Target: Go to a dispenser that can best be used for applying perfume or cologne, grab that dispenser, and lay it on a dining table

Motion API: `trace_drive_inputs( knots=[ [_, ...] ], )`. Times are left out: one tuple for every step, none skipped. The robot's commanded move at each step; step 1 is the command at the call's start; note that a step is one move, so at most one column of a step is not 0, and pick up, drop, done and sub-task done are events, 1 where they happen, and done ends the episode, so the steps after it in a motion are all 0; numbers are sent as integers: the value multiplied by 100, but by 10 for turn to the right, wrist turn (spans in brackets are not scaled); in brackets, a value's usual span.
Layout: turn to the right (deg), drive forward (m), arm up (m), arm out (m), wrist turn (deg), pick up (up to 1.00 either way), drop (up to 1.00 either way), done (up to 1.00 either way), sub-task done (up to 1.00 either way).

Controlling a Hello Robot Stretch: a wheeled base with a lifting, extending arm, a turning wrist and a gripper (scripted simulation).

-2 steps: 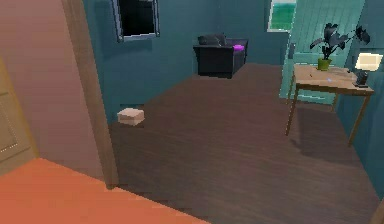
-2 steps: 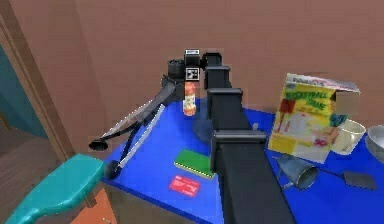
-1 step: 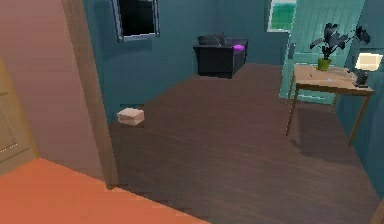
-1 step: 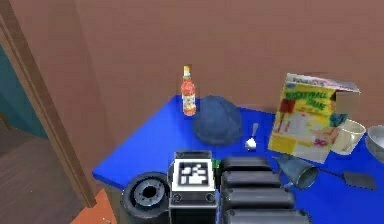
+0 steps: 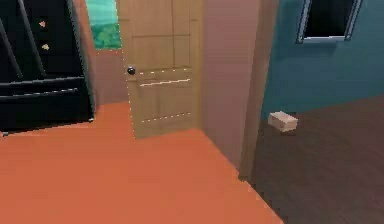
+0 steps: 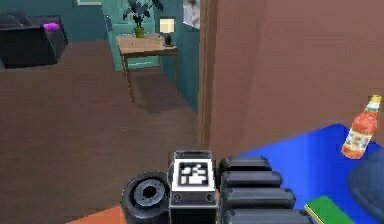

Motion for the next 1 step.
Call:
trace_drive_inputs(
  knots=[
    [-210,0,0,0,0,0,0,0,0]
  ],
)
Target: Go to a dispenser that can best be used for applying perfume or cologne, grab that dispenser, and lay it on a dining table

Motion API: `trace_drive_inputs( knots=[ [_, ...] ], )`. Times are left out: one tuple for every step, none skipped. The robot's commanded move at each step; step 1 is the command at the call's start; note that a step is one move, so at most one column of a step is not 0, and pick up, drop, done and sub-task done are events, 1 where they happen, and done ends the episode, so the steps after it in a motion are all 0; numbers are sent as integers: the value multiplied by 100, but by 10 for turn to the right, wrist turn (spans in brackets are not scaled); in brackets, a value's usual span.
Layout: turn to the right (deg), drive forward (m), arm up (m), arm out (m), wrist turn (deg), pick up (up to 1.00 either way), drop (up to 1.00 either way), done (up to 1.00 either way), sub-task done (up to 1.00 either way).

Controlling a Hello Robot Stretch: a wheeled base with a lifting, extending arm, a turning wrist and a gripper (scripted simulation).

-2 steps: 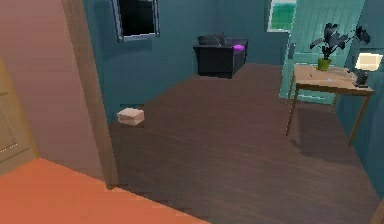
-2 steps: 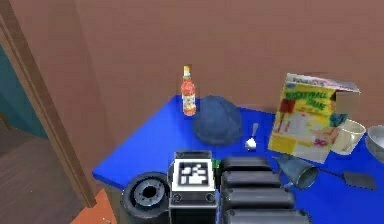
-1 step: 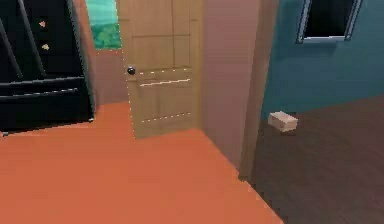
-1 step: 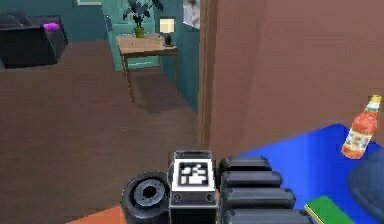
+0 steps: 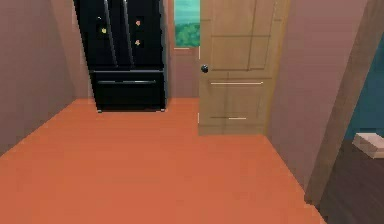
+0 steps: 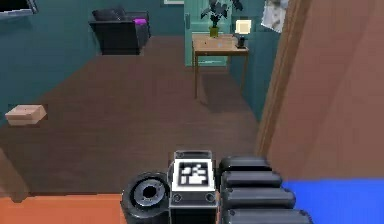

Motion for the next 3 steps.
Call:
trace_drive_inputs(
  knots=[
    [0,10,0,0,0,0,0,0,0],
    [450,0,0,0,0,0,0,0,0],
    [360,0,0,0,0,0,0,0,0]
  ],
)
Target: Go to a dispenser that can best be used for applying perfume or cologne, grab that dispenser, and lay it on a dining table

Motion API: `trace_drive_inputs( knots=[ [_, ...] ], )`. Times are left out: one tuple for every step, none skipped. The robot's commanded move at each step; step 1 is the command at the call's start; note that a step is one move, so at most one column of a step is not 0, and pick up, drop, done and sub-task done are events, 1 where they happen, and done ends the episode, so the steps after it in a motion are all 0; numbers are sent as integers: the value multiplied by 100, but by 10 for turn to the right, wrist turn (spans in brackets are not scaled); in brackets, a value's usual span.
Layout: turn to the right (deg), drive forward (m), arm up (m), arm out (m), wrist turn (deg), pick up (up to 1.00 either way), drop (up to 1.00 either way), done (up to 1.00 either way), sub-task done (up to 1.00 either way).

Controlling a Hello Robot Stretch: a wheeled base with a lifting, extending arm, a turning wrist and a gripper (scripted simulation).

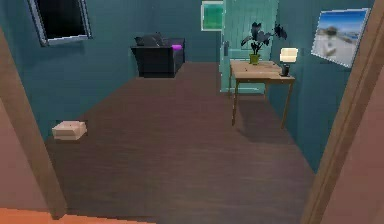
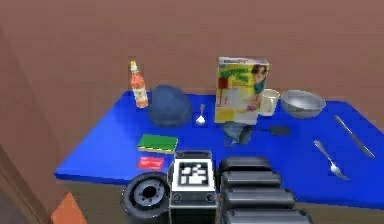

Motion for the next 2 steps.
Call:
trace_drive_inputs(
  knots=[
    [0,100,0,0,0,0,0,0,0],
    [0,100,0,0,0,0,0,0,0]
  ],
)
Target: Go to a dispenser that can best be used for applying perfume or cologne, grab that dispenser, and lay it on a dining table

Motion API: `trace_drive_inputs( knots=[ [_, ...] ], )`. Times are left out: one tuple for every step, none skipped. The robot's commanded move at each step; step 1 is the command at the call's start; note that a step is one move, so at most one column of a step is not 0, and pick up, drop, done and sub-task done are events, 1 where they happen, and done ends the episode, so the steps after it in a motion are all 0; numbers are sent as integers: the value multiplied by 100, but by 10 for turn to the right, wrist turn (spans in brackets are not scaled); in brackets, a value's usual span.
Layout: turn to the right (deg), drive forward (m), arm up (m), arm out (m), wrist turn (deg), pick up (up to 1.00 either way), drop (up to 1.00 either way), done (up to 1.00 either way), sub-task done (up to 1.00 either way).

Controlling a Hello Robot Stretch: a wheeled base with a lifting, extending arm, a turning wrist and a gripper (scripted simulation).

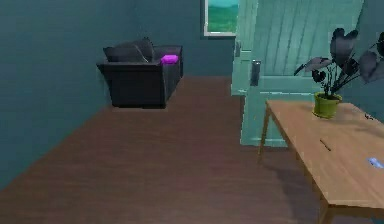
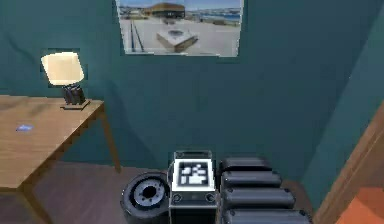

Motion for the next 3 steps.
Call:
trace_drive_inputs(
  knots=[
    [0,100,0,0,0,0,0,0,0],
    [0,100,0,0,0,0,0,0,0],
    [0,65,0,0,0,0,0,0,0]
  ],
)
